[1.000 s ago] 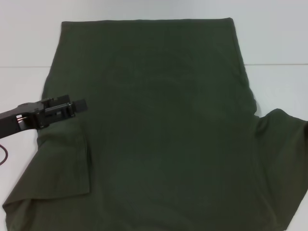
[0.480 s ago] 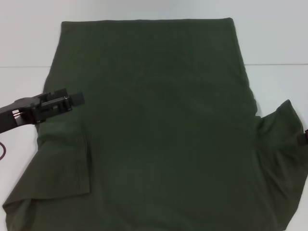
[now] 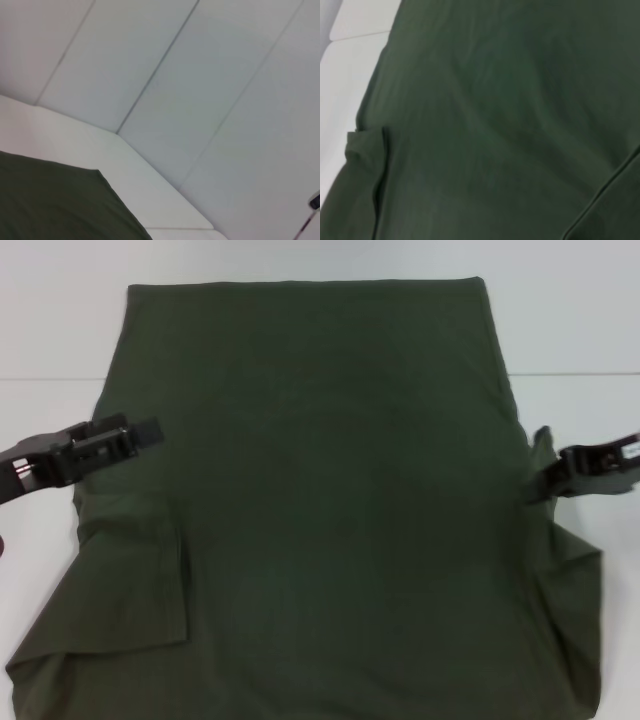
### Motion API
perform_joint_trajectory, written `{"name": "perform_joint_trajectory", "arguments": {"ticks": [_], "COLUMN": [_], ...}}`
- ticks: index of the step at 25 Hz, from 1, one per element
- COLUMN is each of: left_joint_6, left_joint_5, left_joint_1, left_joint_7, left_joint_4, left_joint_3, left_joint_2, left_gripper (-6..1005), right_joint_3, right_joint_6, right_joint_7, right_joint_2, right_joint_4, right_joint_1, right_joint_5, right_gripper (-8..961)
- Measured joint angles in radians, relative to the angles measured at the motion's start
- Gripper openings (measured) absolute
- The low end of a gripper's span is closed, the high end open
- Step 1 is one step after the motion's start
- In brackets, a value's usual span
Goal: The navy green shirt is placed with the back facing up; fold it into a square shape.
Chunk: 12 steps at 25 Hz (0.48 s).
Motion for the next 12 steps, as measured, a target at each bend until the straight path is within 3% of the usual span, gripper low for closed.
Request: {"name": "perform_joint_trajectory", "arguments": {"ticks": [5,12], "left_joint_6": [-0.002,-0.008], "left_joint_5": [-0.002,-0.002], "left_joint_1": [0.000,0.001], "left_joint_7": [0.000,0.003], "left_joint_4": [-0.001,-0.002], "left_joint_3": [-0.025,-0.060], "left_joint_2": [0.001,0.002], "left_gripper": [888,888], "right_joint_3": [-0.002,-0.001], "right_joint_6": [0.121,0.183], "right_joint_7": [-0.009,-0.030], "right_joint_2": [0.010,0.015], "right_joint_4": [0.136,0.205], "right_joint_1": [0.055,0.055], "right_joint_5": [0.003,0.061], "right_gripper": [12,14]}}
